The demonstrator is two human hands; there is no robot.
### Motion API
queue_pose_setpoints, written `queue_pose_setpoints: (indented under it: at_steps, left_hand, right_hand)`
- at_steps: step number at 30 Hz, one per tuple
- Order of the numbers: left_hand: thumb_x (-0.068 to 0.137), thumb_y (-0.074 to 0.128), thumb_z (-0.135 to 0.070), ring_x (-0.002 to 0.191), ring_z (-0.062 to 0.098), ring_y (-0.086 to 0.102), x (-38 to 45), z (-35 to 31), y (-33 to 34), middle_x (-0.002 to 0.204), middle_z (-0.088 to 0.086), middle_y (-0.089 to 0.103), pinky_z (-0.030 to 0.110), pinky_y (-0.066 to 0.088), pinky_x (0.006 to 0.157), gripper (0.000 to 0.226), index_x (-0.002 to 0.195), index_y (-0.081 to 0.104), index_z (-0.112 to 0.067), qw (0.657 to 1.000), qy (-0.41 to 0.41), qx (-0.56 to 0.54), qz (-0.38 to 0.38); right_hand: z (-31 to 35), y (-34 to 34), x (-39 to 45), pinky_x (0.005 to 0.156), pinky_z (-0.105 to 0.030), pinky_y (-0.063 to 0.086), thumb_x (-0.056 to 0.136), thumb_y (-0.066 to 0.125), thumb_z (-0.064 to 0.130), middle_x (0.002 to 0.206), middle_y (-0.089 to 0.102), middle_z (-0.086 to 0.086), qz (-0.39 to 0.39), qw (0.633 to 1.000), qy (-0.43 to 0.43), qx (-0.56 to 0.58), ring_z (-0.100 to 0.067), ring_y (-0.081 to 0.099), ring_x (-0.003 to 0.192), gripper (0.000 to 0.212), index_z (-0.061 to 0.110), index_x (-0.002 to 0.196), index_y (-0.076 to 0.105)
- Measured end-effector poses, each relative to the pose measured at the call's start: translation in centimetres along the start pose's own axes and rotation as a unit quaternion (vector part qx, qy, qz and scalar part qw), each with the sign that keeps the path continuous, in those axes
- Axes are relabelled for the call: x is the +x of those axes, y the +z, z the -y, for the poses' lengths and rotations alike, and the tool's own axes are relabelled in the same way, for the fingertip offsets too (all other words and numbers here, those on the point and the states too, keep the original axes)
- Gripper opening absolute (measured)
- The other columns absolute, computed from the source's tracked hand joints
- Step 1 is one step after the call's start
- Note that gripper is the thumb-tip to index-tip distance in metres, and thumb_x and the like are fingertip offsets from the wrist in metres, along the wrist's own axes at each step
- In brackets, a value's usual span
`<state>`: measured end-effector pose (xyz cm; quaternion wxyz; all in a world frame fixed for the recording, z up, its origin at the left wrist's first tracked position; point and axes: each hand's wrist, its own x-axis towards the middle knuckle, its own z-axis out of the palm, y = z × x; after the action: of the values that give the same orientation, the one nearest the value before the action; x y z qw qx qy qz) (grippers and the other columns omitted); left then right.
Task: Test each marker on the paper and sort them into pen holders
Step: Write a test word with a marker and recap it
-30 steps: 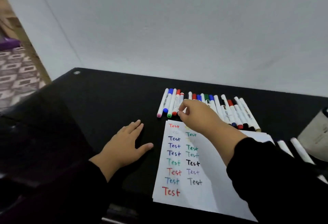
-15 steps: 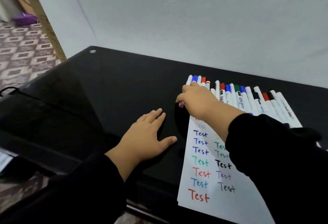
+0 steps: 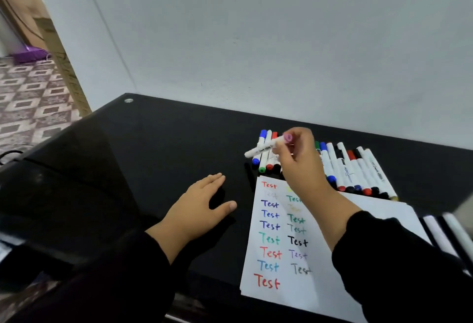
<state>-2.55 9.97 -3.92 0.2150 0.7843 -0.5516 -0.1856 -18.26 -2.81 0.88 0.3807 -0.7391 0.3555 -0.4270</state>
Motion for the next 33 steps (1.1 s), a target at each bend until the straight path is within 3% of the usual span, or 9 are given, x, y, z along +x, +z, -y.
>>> queue_pose_setpoints:
  at_steps: [4,9,11,13,15,18,23,26,33]
  left_hand:
    - [0.089,0.052,-0.047,0.139,0.005,0.021,-1.1,-2.6,-0.2,0.152,-0.013,0.024,0.028,0.023,0.112,0.065,0.146,0.025,-0.031,0.998,-0.015,-0.056,-0.024]
    - [0.092,0.045,-0.049,0.133,0.005,0.033,-3.2,-7.7,0.7,0.145,-0.014,0.038,0.026,0.029,0.101,0.053,0.142,0.034,-0.033,0.991,-0.001,-0.134,-0.022]
    - [0.093,0.044,-0.049,0.117,0.003,0.047,-4.1,-9.4,1.1,0.133,-0.014,0.051,0.023,0.036,0.092,0.046,0.136,0.045,-0.031,0.986,-0.010,-0.168,-0.004]
    - [0.093,0.047,-0.046,0.087,0.000,0.053,-4.9,-10.6,1.6,0.107,-0.013,0.063,0.019,0.042,0.073,0.033,0.119,0.061,-0.031,0.978,-0.029,-0.208,0.008]
    - [0.092,0.050,-0.044,0.069,0.003,0.052,-5.3,-11.5,2.2,0.085,-0.009,0.064,0.020,0.043,0.060,0.023,0.097,0.067,-0.030,0.973,-0.040,-0.228,0.018]
    - [0.090,0.055,-0.044,0.048,-0.002,0.044,-6.0,-12.3,2.9,0.064,-0.013,0.056,0.017,0.037,0.049,0.020,0.083,0.068,-0.030,0.967,-0.042,-0.250,0.036]
    - [0.090,0.054,-0.044,0.056,0.004,0.046,-6.4,-12.9,3.6,0.071,-0.010,0.059,0.018,0.037,0.051,0.017,0.089,0.066,-0.032,0.970,-0.024,-0.232,0.071]
    - [0.089,0.053,-0.047,0.054,0.003,0.045,-6.3,-12.9,3.8,0.073,-0.008,0.060,0.015,0.038,0.045,0.023,0.088,0.067,-0.029,0.972,-0.025,-0.219,0.078]
    - [0.091,0.051,-0.044,0.064,0.004,0.051,-6.1,-12.1,3.3,0.078,-0.011,0.064,0.010,0.038,0.046,0.020,0.080,0.066,-0.036,0.973,-0.027,-0.208,0.094]
  right_hand:
    - [1.2,-3.3,-2.9,0.070,-0.019,0.055,0.098,0.049,0.014,0.086,0.066,0.003,-0.107,0.973,0.107,0.174,-0.003,0.067,0.073,0.014,0.027,0.093,0.044]
    - [1.6,-7.3,-7.0,0.063,-0.024,0.054,0.098,0.049,0.017,0.082,0.069,-0.004,-0.169,0.934,0.179,0.260,-0.012,0.066,0.067,0.007,0.019,0.104,0.048]
    - [1.5,-8.4,-8.3,0.059,-0.023,0.053,0.097,0.050,0.017,0.084,0.068,-0.008,-0.189,0.922,0.203,0.271,-0.012,0.065,0.065,0.008,0.018,0.105,0.050]
    - [1.4,-9.2,-9.2,0.057,-0.022,0.053,0.097,0.051,0.017,0.082,0.066,-0.008,-0.203,0.907,0.221,0.296,-0.011,0.063,0.062,0.007,0.018,0.105,0.052]
    - [1.3,-9.8,-10.1,0.058,-0.024,0.051,0.097,0.053,0.020,0.079,0.064,-0.005,-0.202,0.895,0.244,0.314,-0.012,0.060,0.062,0.012,0.013,0.105,0.058]
    - [1.1,-9.7,-11.5,0.059,-0.026,0.045,0.093,0.058,0.029,0.071,0.056,-0.002,-0.152,0.910,0.269,0.275,-0.012,0.051,0.061,0.021,0.011,0.092,0.067]
    - [0.8,-8.4,-12.5,0.046,-0.022,0.029,0.089,0.063,0.034,0.052,0.041,0.004,-0.087,0.916,0.308,0.243,-0.008,0.032,0.046,0.026,0.008,0.086,0.066]
    - [0.5,-8.1,-12.4,0.042,-0.020,0.026,0.087,0.064,0.031,0.048,0.040,0.005,-0.078,0.910,0.314,0.257,-0.008,0.029,0.045,0.024,0.007,0.088,0.062]
    - [0.1,-7.3,-12.2,0.041,-0.020,0.024,0.089,0.064,0.025,0.051,0.041,-0.002,-0.055,0.914,0.307,0.260,-0.010,0.028,0.043,0.021,0.012,0.075,0.055]
